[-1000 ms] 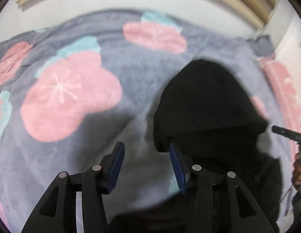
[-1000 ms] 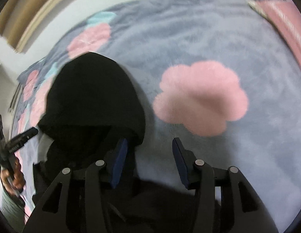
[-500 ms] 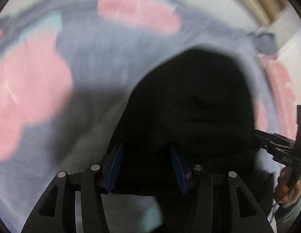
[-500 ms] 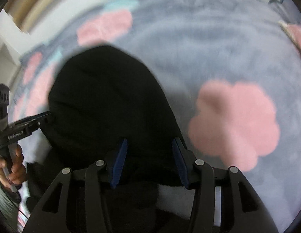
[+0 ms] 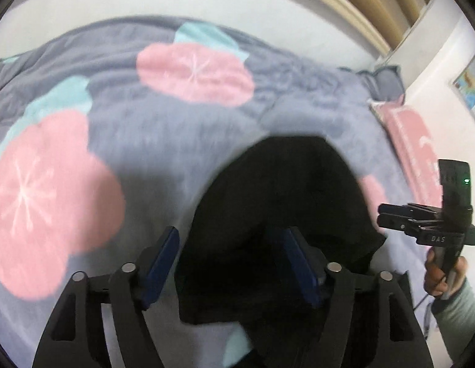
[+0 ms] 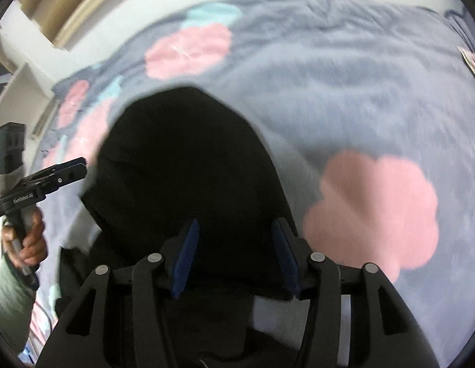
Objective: Fold large clothes
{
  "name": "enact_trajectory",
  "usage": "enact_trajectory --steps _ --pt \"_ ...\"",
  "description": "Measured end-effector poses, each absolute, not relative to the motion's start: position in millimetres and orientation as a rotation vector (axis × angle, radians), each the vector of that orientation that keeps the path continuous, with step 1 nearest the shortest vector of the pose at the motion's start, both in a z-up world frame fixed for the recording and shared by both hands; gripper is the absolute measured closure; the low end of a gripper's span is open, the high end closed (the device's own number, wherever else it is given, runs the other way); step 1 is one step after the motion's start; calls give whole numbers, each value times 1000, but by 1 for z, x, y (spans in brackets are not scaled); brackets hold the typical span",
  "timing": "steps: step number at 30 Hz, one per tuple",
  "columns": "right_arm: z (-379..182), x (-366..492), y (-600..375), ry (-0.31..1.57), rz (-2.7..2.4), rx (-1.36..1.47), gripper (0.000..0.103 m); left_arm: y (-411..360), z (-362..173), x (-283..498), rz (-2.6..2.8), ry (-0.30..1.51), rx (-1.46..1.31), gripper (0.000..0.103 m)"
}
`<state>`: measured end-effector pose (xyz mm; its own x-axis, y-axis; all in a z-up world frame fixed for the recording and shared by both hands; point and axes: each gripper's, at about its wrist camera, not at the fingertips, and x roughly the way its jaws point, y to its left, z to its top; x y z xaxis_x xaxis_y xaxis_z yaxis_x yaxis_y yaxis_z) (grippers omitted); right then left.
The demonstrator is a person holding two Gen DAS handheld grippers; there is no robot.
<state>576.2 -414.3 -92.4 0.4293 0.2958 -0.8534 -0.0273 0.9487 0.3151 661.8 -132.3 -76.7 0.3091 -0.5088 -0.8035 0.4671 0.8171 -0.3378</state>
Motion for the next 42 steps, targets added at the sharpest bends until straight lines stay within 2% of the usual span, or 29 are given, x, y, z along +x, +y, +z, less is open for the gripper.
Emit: enact_trajectory --steps 2,11,15,16,17,18,19,20,21,25,33,38,42 --pt "-88 591 -415 1094 212 246 23 -139 -77 679 -680 1104 -45 28" --pt "-129 661 -418 1179 317 307 23 -173 -134 733 -843 1320 -86 27" --pt "-152 672 -409 1239 374 336 23 -182 -150 738 -866 1338 -106 27" --pt "-155 672 -405 1247 384 329 29 -183 -150 736 -866 1324 -103 34" --pt "-156 672 -400 1248 399 317 45 -184 -148 731 -876 1300 -92 44" --pt "-156 671 -397 1245 407 308 48 -184 -145 727 -889 1288 -79 69" --pt "-152 667 -392 1229 411 288 53 -186 -141 721 -903 1269 -61 78" --pt "-145 660 -387 1208 426 260 71 -184 -134 715 -909 1242 -39 81" --pt "-138 654 -384 1196 435 243 78 -183 -125 706 -913 1213 -12 86" --pt "-90 610 -372 1102 446 168 85 -170 -78 667 -946 1116 37 89" --pt "5 468 -345 935 432 52 85 -138 12 530 -962 938 154 89" --pt "21 373 -321 916 404 -23 85 -123 28 442 -947 914 240 89" --pt "7 301 -306 945 394 -57 85 -115 15 376 -939 945 293 87"
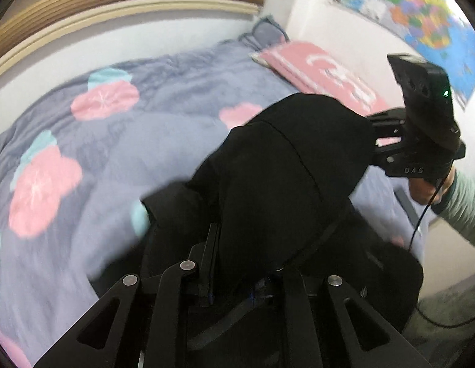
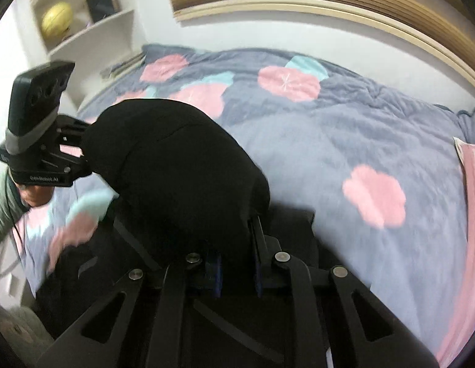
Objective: Fold large clothes
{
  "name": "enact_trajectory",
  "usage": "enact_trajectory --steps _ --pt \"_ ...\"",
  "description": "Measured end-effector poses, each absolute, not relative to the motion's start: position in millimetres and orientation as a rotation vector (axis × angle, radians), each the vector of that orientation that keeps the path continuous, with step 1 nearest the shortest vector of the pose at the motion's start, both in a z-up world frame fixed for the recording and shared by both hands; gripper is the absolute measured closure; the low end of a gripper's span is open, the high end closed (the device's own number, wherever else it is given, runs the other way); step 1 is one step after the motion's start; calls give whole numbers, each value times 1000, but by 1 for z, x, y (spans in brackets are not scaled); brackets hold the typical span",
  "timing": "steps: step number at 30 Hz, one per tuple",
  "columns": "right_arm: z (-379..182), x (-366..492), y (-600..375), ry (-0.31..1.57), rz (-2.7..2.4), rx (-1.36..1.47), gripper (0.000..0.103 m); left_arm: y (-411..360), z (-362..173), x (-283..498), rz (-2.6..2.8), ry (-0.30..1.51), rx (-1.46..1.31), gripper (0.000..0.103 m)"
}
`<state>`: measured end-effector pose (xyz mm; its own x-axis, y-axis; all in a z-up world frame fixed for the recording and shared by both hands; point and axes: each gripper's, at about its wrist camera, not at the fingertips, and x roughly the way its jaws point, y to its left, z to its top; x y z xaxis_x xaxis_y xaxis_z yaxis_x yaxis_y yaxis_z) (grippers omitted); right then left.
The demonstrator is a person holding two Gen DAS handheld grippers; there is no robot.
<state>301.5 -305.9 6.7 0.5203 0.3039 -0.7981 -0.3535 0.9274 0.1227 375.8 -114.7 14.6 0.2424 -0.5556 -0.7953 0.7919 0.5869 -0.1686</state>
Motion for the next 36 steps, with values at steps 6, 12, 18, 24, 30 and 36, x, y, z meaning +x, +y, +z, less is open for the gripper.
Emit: enact_trajectory --steps 6,12,18,24,30,36 --pt "-57 236 -287 1097 383 -37 80 -95 -56 308 -895 1118 245 86" --pt "-76 217 -290 1186 354 -12 78 -65 -85 292 -817 1183 62 85" --pt "-21 201 -316 1125 291 -1 61 -20 -36 267 -832 1143 32 61" --pt "47 222 -300 966 324 113 49 -3 36 266 -846 965 -70 52" --pt "0 269 -257 1076 290 204 49 -41 4 309 -838 1045 -207 52" --pt "-126 255 -237 1297 236 136 53 -68 -125 300 -755 1300 -99 53"
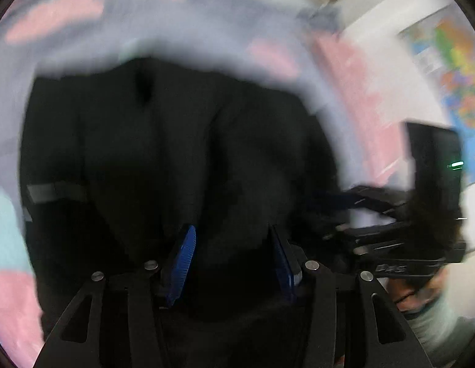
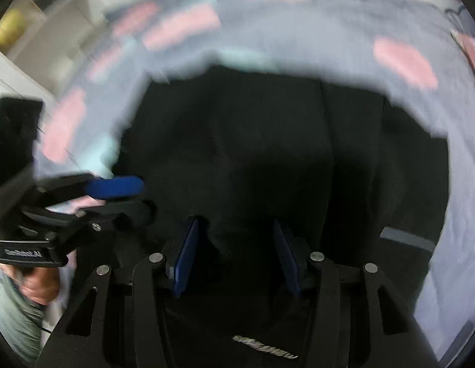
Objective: Fold large clothes
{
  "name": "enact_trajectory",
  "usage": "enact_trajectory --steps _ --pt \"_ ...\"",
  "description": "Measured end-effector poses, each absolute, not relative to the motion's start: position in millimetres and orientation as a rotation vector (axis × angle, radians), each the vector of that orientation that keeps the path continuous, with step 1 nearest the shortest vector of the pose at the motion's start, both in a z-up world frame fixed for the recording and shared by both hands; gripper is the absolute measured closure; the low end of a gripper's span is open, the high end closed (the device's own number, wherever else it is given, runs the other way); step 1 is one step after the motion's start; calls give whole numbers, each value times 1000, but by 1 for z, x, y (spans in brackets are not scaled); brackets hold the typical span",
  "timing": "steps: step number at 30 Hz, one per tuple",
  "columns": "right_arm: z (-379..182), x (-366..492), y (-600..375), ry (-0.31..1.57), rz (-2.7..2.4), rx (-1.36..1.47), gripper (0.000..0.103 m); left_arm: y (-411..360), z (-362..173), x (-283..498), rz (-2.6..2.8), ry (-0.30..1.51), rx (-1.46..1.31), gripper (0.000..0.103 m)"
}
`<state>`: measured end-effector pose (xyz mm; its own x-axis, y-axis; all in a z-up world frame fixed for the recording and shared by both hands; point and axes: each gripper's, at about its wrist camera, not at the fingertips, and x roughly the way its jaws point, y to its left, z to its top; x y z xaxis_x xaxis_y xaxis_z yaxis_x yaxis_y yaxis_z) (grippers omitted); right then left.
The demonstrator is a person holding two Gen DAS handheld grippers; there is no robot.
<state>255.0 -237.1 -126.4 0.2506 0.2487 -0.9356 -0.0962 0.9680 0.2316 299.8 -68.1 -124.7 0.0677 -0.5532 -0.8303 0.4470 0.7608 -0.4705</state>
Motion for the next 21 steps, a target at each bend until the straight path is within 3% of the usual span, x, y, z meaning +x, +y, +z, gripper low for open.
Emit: enact_trajectory --steps 3,13,19,21 --pt "-142 236 -237 1220 235 138 53 -61 -151 284 -756 1240 -123 53" --pt "-55 181 -236 990 286 75 50 -27 -73 232 -831 984 -139 52" --pt "-129 199 -224 1143 207 24 50 -35 -156 246 -688 1192 -109 53" --pt "-137 196 -227 1116 200 55 51 -33 -161 241 -690 1157 -117 53"
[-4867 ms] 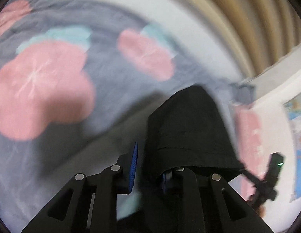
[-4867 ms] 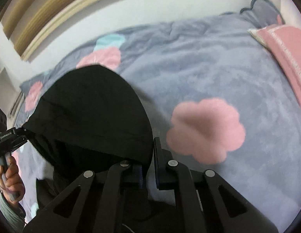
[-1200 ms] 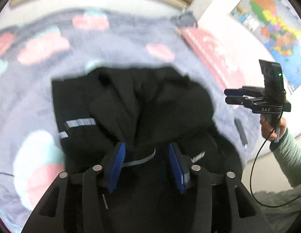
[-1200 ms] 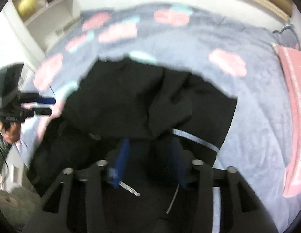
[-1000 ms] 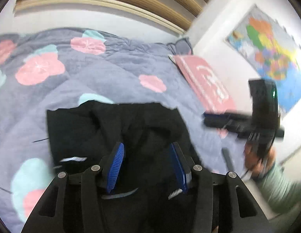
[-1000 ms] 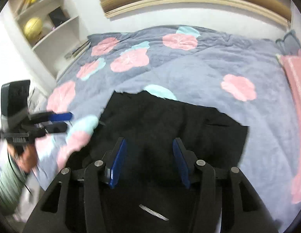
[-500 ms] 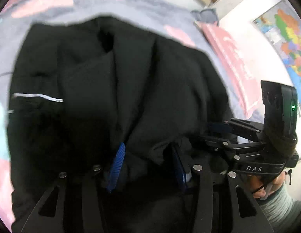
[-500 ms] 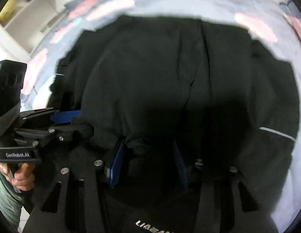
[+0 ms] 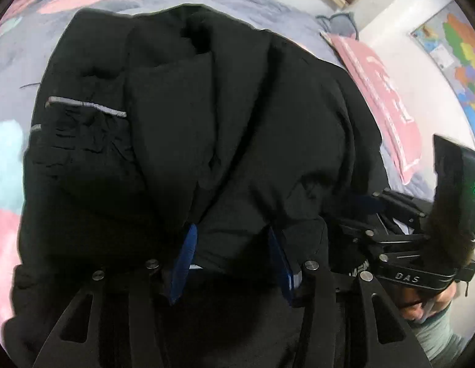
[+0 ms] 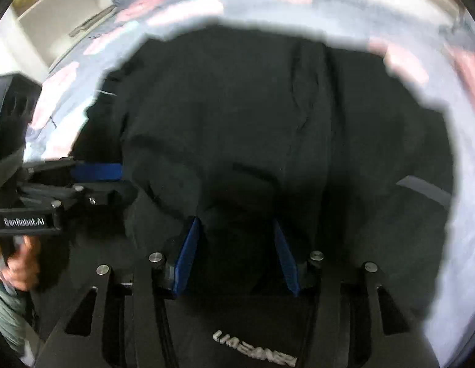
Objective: Fold large clothes
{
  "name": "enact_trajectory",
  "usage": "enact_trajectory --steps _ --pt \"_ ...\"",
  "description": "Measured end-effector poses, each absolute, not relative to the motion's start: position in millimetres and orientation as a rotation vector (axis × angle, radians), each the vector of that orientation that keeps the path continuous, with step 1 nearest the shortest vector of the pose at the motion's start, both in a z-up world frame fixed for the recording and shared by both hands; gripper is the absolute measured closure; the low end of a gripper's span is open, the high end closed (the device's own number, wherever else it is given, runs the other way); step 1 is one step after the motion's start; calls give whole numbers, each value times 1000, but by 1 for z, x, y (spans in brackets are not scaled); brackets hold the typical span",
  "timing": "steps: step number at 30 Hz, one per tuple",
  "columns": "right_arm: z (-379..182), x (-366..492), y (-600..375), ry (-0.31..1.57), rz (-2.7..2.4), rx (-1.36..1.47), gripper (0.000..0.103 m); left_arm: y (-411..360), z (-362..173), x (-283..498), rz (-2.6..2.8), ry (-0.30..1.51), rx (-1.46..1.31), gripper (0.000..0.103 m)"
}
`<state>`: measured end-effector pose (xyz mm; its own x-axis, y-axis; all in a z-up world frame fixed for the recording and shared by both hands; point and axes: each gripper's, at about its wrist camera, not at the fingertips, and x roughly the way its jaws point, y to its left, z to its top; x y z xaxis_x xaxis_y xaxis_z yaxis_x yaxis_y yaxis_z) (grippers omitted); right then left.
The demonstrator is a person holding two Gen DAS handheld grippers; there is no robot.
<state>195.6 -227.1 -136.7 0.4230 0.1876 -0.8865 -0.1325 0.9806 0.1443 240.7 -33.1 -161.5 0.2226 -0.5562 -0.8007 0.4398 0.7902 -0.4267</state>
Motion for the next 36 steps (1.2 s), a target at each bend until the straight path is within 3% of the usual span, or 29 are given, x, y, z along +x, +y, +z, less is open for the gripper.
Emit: enact_trajectory --steps 12,20,22,23,26,32,36 --pt "-38 81 -263 884 173 111 50 35 -67 120 -611 886 4 52" --pt "11 -6 -295 805 75 103 50 81 -35 78 -546 810 -65 51" --pt "7 -25 -302 838 50 102 48 87 -37 64 -533 804 -69 50" --pt "4 -34 -307 854 37 102 41 85 -41 65 -523 801 -68 49" --pt "-25 -58 -321 913 -6 109 37 107 -52 43 -465 805 -75 37" --pt "-98 -89 -356 1009 -100 204 37 174 -106 24 -332 917 -208 36" --pt "-117 -95 -369 1022 -127 258 37 199 -135 21 -284 979 -272 36"
